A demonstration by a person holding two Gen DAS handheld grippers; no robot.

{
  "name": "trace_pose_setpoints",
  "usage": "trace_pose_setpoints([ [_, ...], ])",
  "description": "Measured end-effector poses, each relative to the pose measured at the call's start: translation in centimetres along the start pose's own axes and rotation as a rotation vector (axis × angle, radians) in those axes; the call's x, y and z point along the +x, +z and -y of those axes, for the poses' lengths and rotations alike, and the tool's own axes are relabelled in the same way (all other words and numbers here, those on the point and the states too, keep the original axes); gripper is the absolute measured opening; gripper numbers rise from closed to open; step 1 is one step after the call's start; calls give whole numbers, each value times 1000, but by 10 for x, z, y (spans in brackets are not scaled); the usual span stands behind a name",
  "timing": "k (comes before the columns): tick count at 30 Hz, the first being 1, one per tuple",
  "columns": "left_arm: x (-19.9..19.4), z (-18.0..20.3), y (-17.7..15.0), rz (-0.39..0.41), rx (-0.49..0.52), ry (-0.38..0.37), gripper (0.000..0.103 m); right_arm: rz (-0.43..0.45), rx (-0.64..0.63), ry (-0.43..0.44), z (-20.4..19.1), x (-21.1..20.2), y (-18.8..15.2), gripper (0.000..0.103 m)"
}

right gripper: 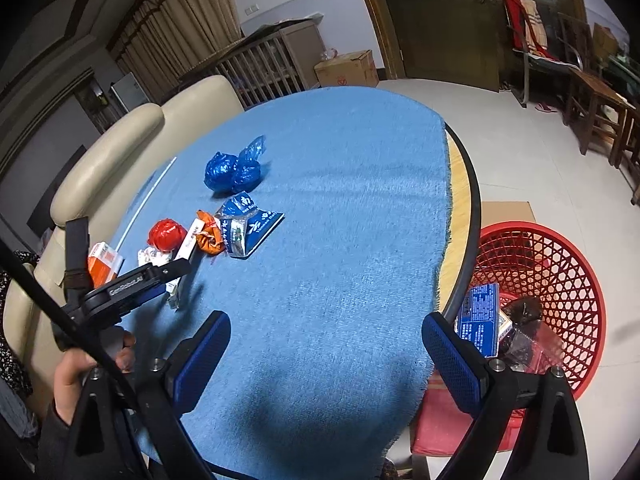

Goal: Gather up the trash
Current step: 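Grasp the white medicine box with the left gripper, then grasp the blue-and-white snack bag with the right gripper while the left holds the white box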

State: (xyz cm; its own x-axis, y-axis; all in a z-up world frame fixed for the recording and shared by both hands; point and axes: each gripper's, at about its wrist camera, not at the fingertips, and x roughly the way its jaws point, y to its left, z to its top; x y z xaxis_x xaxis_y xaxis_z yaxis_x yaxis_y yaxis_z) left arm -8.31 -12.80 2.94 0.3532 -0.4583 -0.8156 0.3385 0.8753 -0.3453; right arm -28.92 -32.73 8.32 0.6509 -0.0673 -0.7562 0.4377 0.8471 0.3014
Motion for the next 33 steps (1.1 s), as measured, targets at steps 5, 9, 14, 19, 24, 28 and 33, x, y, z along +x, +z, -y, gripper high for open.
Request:
trace_pose_setpoints([
  [5,6,-7,5,4,-40,-27,82,-18,-5,8,-1,9,3,98],
  [9,8,-7,7,9,-43,-38,80,-27,-11,18,-4,15,4,98],
  [14,13,7,7,-4,41,15,44,-35,-13,22,-6,21,5,98],
  [19,3,5,5,9,69,54,40,-34,-6,25,-4,22,6,98],
  [24,-24,0,-10,45,156,142,40,-37,-8,39,-7,26,9,98],
  [28,-38,-8,-23,43,197,193,45,-42,-22,55,-14,31,9,98],
  [33,-38,-14,-28,34,184,176,73,-50,-42,71,-26,39,12,98],
])
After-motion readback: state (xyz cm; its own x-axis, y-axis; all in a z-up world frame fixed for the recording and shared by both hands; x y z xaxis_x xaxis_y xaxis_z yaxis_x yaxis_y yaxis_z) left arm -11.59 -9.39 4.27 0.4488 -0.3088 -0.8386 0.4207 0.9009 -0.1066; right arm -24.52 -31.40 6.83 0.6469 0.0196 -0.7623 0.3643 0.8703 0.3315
